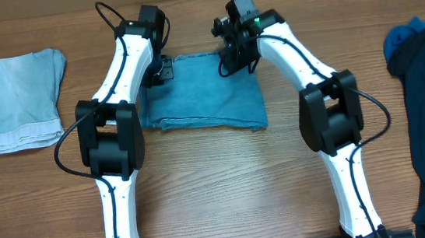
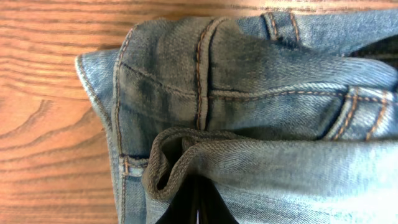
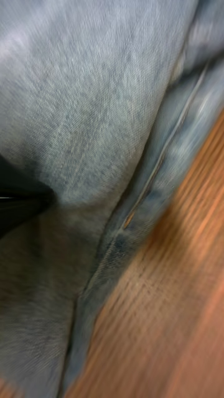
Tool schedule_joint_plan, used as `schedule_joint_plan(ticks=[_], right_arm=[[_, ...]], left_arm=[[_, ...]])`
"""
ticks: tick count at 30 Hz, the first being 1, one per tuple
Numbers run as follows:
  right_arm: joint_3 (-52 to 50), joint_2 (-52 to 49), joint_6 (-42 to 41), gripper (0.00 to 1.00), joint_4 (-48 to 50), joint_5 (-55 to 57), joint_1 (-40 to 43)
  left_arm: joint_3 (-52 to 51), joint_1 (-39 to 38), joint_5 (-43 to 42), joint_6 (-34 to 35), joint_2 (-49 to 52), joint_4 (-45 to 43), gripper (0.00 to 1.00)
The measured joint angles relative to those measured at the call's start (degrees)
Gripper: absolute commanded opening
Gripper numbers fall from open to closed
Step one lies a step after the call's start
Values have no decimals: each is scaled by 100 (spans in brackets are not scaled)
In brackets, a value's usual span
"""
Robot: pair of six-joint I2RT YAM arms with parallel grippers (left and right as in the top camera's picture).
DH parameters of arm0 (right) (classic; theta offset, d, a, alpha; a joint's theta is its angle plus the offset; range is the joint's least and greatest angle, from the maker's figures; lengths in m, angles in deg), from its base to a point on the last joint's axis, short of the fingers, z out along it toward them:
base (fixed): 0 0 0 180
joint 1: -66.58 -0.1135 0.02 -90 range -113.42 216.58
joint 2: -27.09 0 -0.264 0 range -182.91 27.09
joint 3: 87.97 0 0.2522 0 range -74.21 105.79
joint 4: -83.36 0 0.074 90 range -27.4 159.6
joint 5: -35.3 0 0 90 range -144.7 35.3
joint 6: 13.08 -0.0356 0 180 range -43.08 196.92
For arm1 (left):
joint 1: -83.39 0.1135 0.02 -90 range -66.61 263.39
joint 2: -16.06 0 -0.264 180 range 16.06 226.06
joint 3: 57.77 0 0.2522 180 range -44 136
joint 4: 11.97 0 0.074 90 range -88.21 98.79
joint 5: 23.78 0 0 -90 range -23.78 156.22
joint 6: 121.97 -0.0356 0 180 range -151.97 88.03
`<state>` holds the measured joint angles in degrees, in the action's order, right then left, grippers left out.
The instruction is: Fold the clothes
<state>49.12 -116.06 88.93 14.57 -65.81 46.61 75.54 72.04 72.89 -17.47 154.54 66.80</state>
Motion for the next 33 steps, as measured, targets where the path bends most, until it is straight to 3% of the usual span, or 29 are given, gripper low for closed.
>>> schedule_joint_plan(ticks=[4,12,18,25,33], right_arm=[[103,-173,-291,4,334,223,-7],[662,-129,-514,4,-39,509,-31],[907,520,-588,4,-514,-184,-105],[450,588,-595,4,407,-540,-664],[-1134,584,-1340,4,2114,-608,-691]], left_arm=[[-79,2,0,-236,-15,-289,4],[662,7,48,-442,-289,50,5],[800,-55,68,-442,-625,52,4],[789,-55,87,-442,79,55,4],[756,-52,90,-442,319,118,4]])
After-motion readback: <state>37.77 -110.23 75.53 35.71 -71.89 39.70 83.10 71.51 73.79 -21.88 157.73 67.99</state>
